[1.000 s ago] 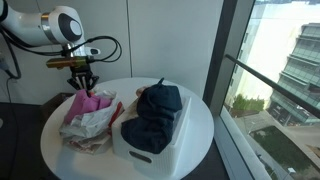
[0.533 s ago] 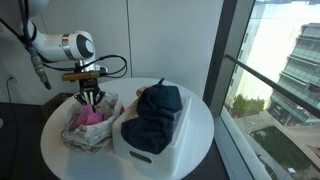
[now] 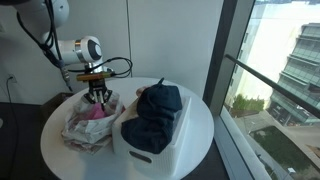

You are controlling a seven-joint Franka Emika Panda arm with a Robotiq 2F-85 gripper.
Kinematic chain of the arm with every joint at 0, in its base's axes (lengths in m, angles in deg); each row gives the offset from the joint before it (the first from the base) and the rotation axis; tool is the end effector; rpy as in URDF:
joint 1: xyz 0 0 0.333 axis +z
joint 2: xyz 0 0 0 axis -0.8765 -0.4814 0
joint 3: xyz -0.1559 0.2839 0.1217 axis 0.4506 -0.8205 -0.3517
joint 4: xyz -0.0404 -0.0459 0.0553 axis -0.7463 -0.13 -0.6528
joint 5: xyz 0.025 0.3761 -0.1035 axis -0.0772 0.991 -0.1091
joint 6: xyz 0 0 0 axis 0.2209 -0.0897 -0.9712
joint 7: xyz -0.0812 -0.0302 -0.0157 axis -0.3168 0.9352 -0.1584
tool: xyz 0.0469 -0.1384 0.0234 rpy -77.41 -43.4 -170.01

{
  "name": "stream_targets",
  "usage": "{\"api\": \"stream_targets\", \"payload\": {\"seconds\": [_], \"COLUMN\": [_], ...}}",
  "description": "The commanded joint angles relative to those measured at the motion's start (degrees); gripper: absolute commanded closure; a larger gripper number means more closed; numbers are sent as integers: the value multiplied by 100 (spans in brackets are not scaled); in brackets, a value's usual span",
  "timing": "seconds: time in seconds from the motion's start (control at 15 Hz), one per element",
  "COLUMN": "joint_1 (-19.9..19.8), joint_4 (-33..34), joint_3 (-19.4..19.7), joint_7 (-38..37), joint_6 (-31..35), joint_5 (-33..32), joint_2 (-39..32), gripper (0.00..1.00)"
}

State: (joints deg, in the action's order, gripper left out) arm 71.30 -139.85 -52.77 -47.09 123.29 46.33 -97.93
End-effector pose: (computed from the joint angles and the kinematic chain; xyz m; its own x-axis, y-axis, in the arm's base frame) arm 0.5784 0.1606 0.2336 0.7684 0.4923 -0.4089 0.5642 -0.8227 0.0699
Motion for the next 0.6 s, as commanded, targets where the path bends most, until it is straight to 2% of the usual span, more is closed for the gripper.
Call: {"api": "stream_targets", "payload": {"seconds": [0.0, 0.13, 0.4, 0.53], "joint_1": [-251, -399, -544, -710], "joint_4": [-22, -182, -393, -443], "joint_3": [-185, -279, 87, 305], "joint_7": [718, 1133, 447, 295], "joint_6": [-653, -935, -849, -814], "joint_5": [721, 1265, 1446, 1512], "joint_2": [524, 966, 1888, 2189], "gripper": [46, 31, 1, 0]}}
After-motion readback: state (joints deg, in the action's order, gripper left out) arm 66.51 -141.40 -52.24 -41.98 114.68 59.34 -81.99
